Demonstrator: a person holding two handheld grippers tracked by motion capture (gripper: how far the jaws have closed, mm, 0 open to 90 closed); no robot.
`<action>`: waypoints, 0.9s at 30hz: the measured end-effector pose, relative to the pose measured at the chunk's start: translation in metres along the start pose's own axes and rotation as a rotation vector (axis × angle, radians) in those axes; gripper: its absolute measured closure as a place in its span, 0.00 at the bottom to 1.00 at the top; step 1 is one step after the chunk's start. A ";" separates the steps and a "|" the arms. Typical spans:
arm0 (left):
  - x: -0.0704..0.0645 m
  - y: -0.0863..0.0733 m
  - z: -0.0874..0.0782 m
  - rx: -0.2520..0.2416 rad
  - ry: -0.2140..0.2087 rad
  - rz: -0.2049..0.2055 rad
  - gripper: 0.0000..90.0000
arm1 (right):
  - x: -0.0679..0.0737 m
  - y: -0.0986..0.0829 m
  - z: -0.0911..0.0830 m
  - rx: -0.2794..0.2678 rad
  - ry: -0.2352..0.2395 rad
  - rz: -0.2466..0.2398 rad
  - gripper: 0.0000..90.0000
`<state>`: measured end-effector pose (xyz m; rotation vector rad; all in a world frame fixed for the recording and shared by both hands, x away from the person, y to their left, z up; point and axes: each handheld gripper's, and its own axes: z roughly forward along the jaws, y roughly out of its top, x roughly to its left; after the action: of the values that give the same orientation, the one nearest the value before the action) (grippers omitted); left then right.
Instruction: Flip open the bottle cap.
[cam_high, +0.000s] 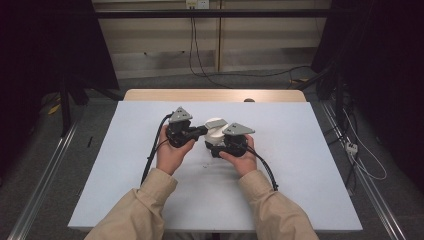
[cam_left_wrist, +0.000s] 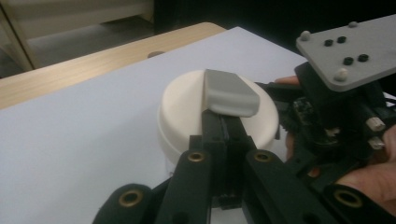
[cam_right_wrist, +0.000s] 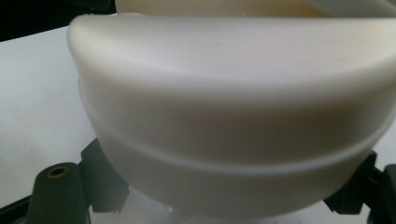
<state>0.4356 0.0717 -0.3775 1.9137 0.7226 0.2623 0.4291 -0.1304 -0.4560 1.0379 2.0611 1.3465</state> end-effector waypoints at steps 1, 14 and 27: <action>0.000 0.000 0.000 0.000 0.009 0.005 1.00 | 0.000 0.000 0.000 0.000 0.000 0.000 0.21; 0.001 0.009 0.000 -0.022 0.036 0.047 1.00 | 0.000 0.000 0.000 0.003 -0.002 0.000 0.21; -0.004 0.022 0.005 -0.018 0.028 0.050 1.00 | 0.001 0.000 0.000 0.003 -0.004 0.000 0.21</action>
<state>0.4431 0.0593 -0.3597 1.9157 0.6894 0.3264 0.4288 -0.1300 -0.4557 1.0413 2.0614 1.3408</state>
